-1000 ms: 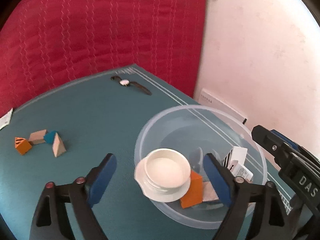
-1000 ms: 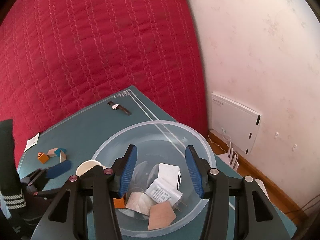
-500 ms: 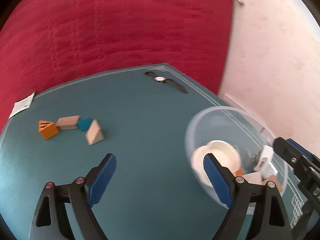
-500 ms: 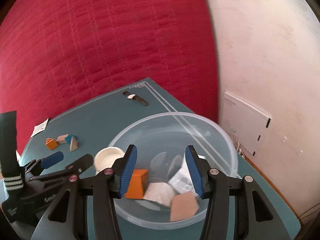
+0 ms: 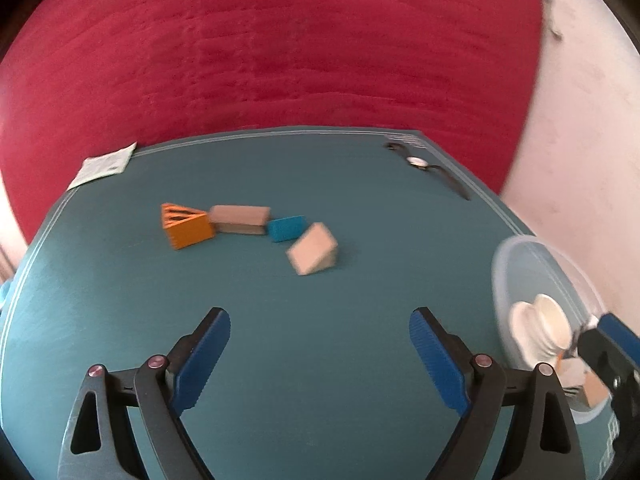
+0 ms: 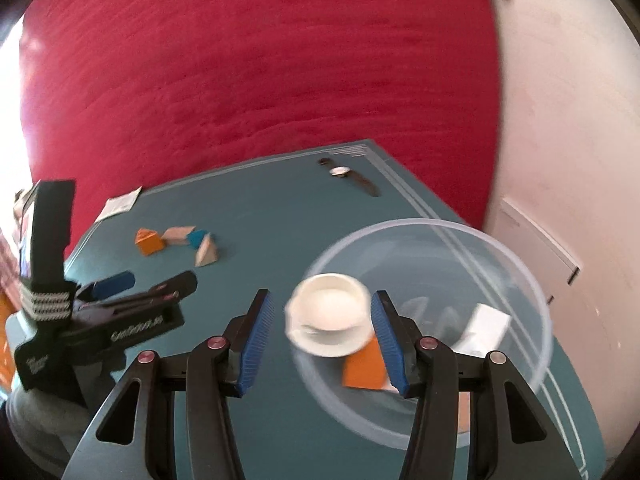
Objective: Organize rigid objects
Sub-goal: 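Carry the white cup and saucer into the bowl and open the left gripper, then grasp the orange black-striped triangle block with the left gripper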
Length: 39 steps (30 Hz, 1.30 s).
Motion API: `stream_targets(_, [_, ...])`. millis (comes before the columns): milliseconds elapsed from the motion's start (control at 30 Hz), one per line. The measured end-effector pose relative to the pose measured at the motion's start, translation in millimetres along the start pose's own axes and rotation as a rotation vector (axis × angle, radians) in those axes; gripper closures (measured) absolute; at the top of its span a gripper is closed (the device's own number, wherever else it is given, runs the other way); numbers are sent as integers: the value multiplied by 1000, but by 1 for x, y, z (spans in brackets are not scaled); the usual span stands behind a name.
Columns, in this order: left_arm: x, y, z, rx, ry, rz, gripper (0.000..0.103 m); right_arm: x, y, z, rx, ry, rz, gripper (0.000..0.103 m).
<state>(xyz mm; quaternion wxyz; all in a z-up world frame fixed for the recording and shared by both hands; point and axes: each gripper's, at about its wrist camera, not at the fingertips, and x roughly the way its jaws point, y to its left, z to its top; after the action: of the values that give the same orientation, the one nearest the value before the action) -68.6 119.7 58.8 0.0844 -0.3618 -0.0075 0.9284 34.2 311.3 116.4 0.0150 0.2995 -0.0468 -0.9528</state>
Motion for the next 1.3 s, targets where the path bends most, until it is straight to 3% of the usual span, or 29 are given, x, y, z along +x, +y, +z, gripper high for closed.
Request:
stream_targets(533, [2, 82, 4, -31, 4, 170, 9, 57, 74, -4, -98, 172, 159, 51])
stream_targets(867, [23, 109, 18, -76, 32, 193, 9, 92, 97, -1, -103, 225, 194, 51])
stream_targets(1300, [60, 111, 45, -121, 59, 188, 9, 111, 103, -6, -76, 242, 200, 51])
